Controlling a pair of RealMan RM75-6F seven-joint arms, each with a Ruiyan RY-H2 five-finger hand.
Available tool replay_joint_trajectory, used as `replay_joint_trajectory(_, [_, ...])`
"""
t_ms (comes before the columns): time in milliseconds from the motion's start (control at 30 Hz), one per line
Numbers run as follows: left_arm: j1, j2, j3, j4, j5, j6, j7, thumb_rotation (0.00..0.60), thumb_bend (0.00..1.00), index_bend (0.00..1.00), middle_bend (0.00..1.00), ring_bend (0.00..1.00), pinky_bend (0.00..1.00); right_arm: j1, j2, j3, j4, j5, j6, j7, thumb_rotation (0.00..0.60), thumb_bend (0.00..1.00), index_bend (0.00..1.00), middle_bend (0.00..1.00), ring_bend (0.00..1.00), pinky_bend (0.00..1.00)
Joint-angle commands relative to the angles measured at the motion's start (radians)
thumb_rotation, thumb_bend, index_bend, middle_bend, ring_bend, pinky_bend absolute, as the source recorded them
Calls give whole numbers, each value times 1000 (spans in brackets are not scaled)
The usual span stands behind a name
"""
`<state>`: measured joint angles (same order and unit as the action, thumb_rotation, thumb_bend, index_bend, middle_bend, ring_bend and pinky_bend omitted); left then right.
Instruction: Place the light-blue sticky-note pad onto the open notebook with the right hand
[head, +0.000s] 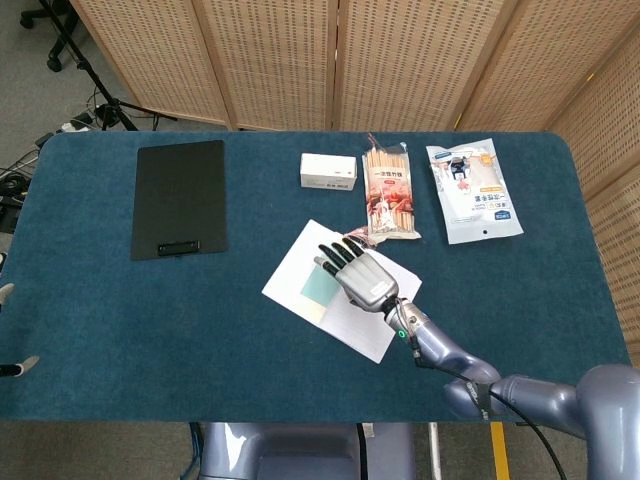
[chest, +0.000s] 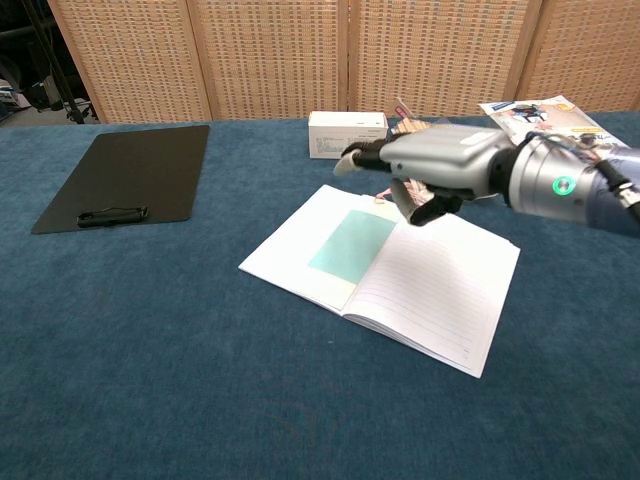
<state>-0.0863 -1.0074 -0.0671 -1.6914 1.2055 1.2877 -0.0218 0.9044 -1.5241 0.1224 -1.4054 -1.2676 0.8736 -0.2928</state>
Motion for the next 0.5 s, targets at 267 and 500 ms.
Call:
replay_joint_trajectory(267, [39,30,11,-8,78,75,-69,600,0,0,0,0,0,-303,244,-94,-127,-228,431,297,600,0,99,0,0,50])
replay_joint_trajectory(500, [75,28,32,-16,143,147,-78,600,0,0,0,0,0,-506,259,-164,-23,-302,690,467,600,0,64,0,0,50])
